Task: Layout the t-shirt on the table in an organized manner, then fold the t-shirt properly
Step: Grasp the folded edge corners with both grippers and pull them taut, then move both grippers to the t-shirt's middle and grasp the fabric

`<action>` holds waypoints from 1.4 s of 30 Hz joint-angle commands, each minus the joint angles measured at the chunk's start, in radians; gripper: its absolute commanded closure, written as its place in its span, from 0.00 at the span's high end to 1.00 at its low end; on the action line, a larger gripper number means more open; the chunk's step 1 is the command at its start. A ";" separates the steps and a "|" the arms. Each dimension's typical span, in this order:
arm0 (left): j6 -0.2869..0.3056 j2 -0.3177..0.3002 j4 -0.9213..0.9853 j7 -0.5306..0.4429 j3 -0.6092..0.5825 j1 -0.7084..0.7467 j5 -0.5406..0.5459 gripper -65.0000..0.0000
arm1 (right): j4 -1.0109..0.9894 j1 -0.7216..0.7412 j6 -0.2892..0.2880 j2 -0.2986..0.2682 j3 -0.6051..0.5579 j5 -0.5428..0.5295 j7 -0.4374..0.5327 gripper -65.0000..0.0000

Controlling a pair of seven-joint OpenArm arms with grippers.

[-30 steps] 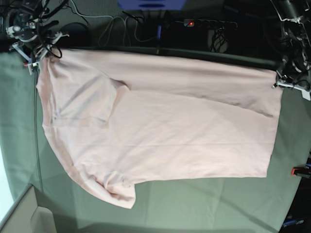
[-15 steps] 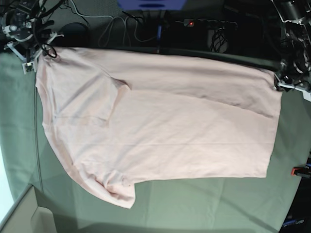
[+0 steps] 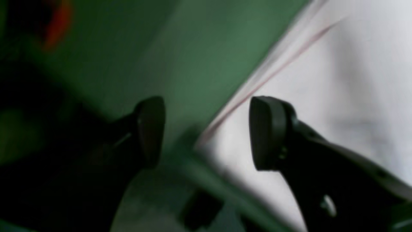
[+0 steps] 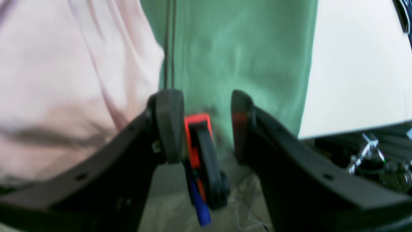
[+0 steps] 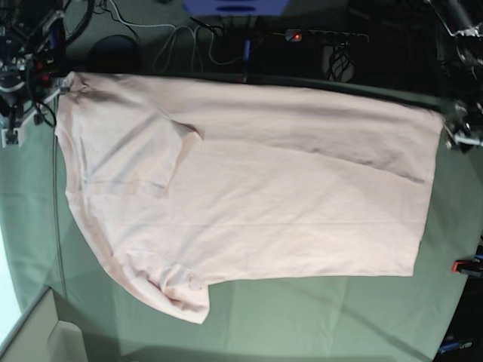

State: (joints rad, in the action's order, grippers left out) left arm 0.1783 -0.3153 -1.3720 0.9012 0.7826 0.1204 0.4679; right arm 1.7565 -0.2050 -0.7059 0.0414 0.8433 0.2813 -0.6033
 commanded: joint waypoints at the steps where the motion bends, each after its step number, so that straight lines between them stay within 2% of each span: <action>1: -0.001 -0.020 -0.042 -0.001 0.004 -0.008 0.002 0.65 | 0.015 0.028 0.008 -0.013 0.001 -0.007 0.019 0.39; 9: -0.003 -0.018 -0.097 -0.003 -0.002 -0.110 -0.004 0.65 | -0.112 0.252 0.008 -0.025 -0.002 -0.006 0.026 0.39; 13: -0.004 -0.018 -0.057 -0.006 -0.002 -0.198 -0.005 0.65 | -0.277 0.385 0.008 -0.084 -0.060 -0.006 0.019 0.39; 18: -0.004 -0.018 0.096 -0.007 -0.004 -0.330 -0.005 0.65 | -0.587 0.563 0.008 -0.173 -0.204 -0.007 0.039 0.43; 21: -0.004 -0.020 0.151 -0.007 -0.004 -0.368 -0.005 0.65 | -0.763 0.651 0.008 -0.208 -0.261 -0.009 0.125 0.48; 23: -0.004 -0.020 0.176 -0.021 -0.009 -0.393 -0.005 0.65 | -0.890 0.700 0.008 -0.225 -0.284 -0.009 0.231 0.50; 26: -0.009 -0.020 0.182 -0.113 -0.079 -0.396 -0.007 0.65 | -1.048 0.757 0.008 -0.249 -0.312 -0.006 0.369 0.51; 33: -0.013 -0.029 0.240 -0.390 -0.260 -0.376 -0.007 0.65 | -1.297 0.820 0.008 -0.312 -0.353 -0.007 0.578 0.52; 35: -0.013 -0.029 0.288 -0.445 -0.286 -0.380 -0.007 0.65 | -1.305 0.820 0.039 -0.314 -0.355 -0.007 0.635 0.52; 38: -0.013 -0.029 0.359 -0.509 -0.322 -0.385 -0.007 0.65 | -1.305 0.818 0.084 -0.314 -0.378 -0.006 0.659 0.52; 42: -0.013 -0.031 0.486 -0.584 -0.386 -0.428 -0.007 0.65 | -1.306 0.815 0.093 -0.314 -0.424 -0.006 0.667 0.52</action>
State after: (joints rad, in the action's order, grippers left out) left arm 0.1570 -0.3298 -0.8700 0.3408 0.3950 -0.2836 0.4534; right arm 0.4366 0.5808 -0.6125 -0.2604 0.4183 0.2890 0.0383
